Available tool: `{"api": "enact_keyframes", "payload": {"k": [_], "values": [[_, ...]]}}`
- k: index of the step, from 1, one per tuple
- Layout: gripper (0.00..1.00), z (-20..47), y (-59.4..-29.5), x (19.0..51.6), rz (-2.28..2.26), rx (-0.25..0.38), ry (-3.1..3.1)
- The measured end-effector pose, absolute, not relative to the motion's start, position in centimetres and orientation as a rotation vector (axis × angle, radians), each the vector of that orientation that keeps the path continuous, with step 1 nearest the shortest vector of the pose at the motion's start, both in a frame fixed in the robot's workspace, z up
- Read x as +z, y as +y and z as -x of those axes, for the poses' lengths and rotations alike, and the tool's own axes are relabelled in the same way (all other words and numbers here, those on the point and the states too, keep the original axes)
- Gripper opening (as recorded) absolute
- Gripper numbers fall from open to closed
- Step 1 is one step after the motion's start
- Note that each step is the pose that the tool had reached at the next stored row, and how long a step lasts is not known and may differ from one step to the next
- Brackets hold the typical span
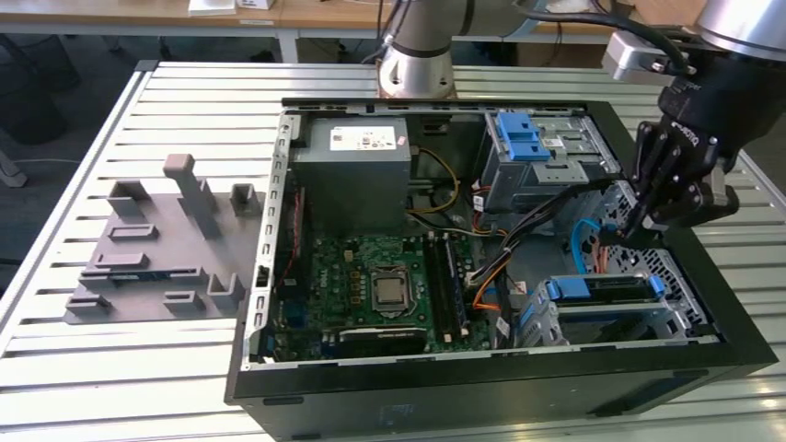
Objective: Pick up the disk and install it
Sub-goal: 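Insert the first disk wire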
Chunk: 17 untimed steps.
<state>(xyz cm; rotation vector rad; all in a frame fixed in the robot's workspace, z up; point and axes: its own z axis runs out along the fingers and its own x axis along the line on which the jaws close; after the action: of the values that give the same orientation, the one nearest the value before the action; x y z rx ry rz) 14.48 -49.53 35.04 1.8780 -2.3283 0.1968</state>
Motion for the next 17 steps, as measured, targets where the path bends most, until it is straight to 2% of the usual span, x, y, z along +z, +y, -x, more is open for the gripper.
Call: {"api": "enact_keyframes", "payload": {"k": [6,11,17], "values": [[0.17,-14.1,-49.9,35.0,-1.899,0.2,-2.333],[0.17,-13.8,-50.2,35.0,-1.922,0.165,-2.357],[0.17,-13.6,-50.9,34.9,-1.952,0.17,-2.339]]}}
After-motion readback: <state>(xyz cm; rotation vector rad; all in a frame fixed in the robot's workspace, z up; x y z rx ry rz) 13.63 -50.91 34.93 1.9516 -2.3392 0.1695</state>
